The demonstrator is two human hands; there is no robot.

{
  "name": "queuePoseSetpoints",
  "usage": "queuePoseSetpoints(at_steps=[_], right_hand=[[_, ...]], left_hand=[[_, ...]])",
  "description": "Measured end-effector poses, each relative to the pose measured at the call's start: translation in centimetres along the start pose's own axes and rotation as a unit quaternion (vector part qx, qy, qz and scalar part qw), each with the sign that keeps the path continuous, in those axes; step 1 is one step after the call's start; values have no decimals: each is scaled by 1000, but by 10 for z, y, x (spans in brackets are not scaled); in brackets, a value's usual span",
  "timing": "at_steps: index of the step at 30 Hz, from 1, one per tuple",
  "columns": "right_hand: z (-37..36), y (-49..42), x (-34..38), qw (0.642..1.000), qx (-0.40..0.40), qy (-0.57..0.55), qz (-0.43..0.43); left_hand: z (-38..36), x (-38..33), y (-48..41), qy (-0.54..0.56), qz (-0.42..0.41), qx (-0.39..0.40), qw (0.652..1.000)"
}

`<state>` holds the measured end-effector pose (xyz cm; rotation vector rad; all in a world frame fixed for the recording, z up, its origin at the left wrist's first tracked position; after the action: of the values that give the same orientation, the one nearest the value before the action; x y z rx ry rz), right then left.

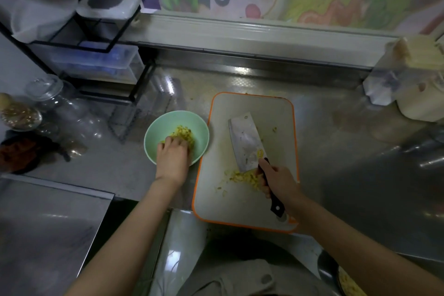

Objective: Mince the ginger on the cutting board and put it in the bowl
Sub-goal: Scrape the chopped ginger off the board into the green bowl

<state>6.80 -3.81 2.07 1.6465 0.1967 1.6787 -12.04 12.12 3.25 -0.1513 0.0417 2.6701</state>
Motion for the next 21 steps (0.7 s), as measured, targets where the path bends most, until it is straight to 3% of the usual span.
queuePoseSetpoints(at_steps=[2,8,13,17,21], right_hand=[[5,-4,3,1000,-3,-6,5],[36,-36,8,999,-38,-7,18],[66,-79,21,995,-89,17,46],[87,-117,37,980,-139,124,76],[96,-158,48,974,-149,158,69]], left_hand=[[-6,1,-7,-38,15,57,998],[20,-42,-43,86,-64,-48,993],[11,-84,-102,204,-73,18,976],[-14,-107,-153,194,-75,85,974],[-36,-121,-189,192,-77,117,971]])
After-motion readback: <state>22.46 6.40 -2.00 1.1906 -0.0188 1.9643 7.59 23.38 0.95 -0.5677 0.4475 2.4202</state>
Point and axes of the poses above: each hand's wrist, its own y-axis away from the middle knuckle, its own z-axis out of the back of the hand, x = y × z, the point moved 6 cm from there along -y, towards the middle knuckle, and after that the axes turned 3 degrees about y, right-handed, at the moved point
